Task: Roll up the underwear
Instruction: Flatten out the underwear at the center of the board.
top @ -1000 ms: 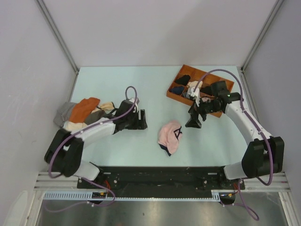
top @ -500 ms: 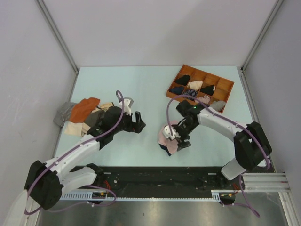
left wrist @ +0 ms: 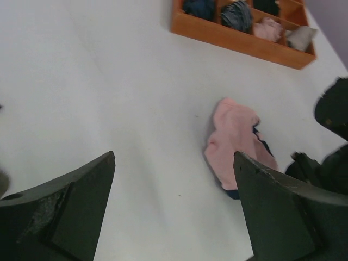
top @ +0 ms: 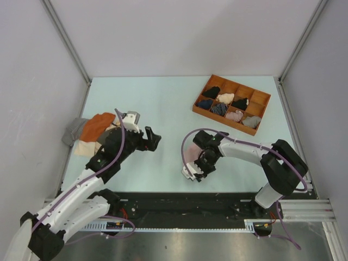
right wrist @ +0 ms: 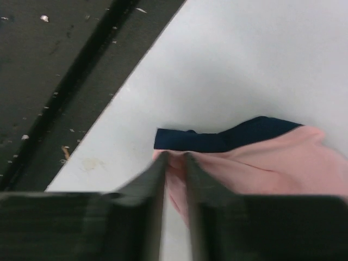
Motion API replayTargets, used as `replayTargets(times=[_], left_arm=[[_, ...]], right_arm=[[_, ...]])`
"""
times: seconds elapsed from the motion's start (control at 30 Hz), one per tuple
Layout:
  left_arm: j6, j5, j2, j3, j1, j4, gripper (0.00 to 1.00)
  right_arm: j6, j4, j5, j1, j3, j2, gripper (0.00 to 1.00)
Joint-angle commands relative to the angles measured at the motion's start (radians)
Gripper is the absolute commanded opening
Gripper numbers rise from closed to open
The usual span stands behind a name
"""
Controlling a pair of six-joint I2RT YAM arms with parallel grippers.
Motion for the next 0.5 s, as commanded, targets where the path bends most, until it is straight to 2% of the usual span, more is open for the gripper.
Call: replayTargets(times=[0.0,0.03,0.17,0.27,0.47], left_arm=[[0.043,0.265,-0.034,-0.075,-0.013,0.229,0.95],[0.052,0.280,-0.034,-0.083,-0.022,0.249,0.95],[0.106,0.293,0.003,-0.086,-0.081,0.276,0.95],[0.126,0.326,0.034,-0.098,-0.096,0.306,0.94],[0.160,0.357,0.143,-0.118,-0.162,0.380,0.93]], right_arm=[[0.118,0.074,-0.010,-0.012,0.036,-0.067,0.05],[0.148,0.082,-0.019,-0.024,0.045,-0.071,0.00],[0.256,0.068,-0.187,-0.165,0.128,-0.097,0.00],[0.279,0.033,-0.264,-0.225,0.168,-0.124,0.00],[0.408,0.052,-0.304,-0.278,0.266,-0.145,0.00]])
